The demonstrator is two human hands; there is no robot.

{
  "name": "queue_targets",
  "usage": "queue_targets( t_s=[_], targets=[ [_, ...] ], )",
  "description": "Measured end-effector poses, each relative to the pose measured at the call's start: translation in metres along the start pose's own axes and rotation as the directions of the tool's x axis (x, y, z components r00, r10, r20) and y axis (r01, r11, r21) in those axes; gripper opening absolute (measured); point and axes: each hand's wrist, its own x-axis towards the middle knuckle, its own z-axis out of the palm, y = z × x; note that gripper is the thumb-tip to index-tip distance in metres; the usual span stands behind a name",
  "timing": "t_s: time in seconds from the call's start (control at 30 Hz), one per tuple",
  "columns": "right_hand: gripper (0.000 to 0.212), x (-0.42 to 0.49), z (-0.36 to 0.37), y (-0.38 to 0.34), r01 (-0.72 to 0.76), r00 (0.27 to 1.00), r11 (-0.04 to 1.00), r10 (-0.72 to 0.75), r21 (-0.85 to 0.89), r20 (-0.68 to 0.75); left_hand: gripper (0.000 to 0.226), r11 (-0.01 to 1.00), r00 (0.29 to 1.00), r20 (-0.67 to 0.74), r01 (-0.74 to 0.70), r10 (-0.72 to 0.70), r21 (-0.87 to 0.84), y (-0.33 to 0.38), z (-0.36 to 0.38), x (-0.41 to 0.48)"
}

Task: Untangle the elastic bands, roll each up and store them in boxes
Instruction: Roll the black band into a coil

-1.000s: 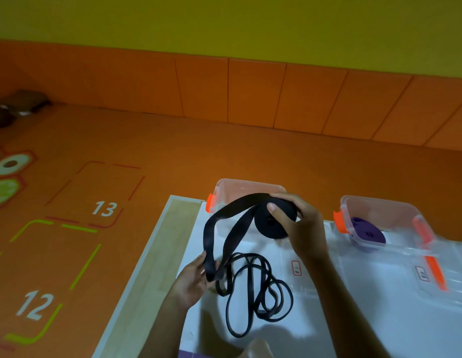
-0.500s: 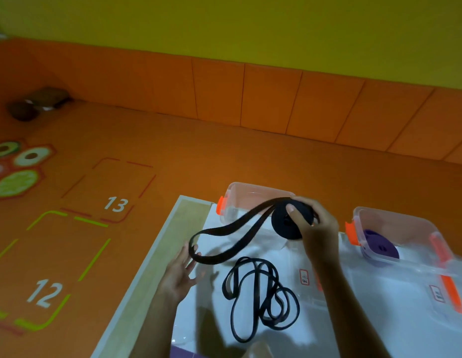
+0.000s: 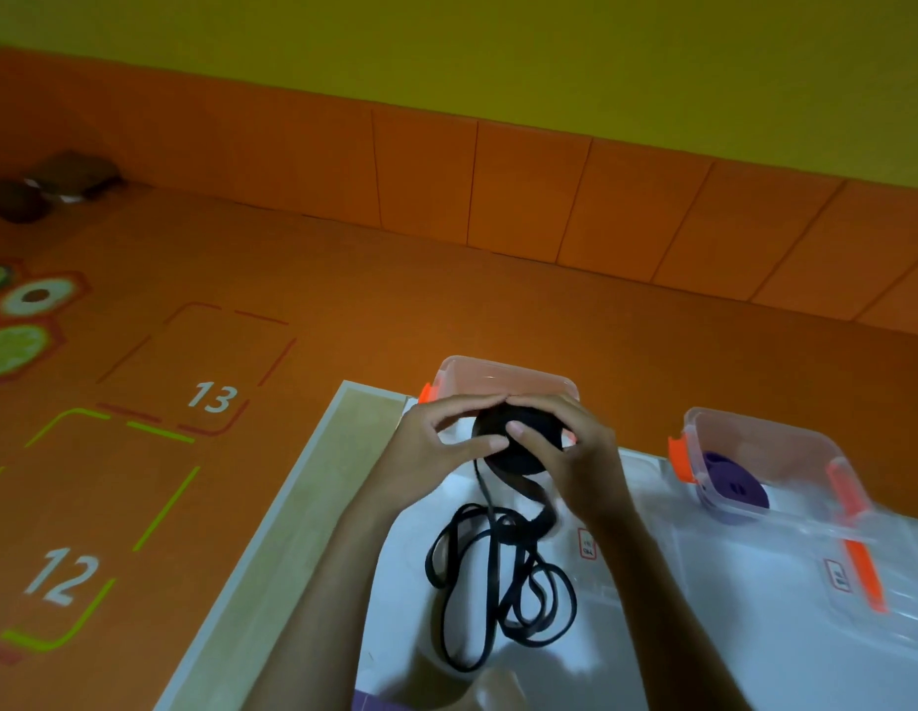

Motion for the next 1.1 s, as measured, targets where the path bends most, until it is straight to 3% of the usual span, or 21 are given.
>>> queue_targets(
  t_s=[0.23, 0.37, 0.5, 0.77, 0.93, 1.1],
  targets=[
    [0.031, 0.004, -0.01, -0.012, -0.106, 0.994, 0.975, 0.111, 0.193, -0.013, 0.038, 0.987, 0.993, -0.111, -0.044, 0.026, -0.158, 0.002, 0.004, -0.003],
    [0.033, 0.007, -0.011, -0.016, -0.187, 0.973, 0.906, 0.223, 0.381, -0.054, 0.047, 0.987, 0.992, -0.121, -0.047, 0.029, -0.151, 0.009, -0.005, -0.003],
    [0.026, 0.001, 0.005, -0.024, -0.228, 0.956, 0.827, 0.291, 0.513, -0.046, 0.043, 0.981, 0.984, -0.169, -0.081, 0.051, -0.174, 0.016, -0.015, -0.002],
    [0.03, 0.009, -0.006, -0.021, -0.182, 0.979, 0.893, 0.206, 0.411, -0.015, 0.039, 0.967, 0.979, -0.201, -0.071, 0.021, -0.243, 0.015, -0.009, -0.008],
    [0.03, 0.014, -0.003, -0.025, -0.157, 0.945, 0.812, 0.288, 0.563, -0.152, 0.051, 0.954, 0.99, -0.133, -0.076, 0.038, -0.291, 0.021, -0.012, -0.006],
    [0.03, 0.006, 0.007, -0.012, -0.243, 0.93, 0.792, 0.355, 0.56, -0.097, 0.042, 0.977, 0.982, -0.18, -0.095, 0.06, -0.193, 0.026, -0.016, 0.0]
  ],
)
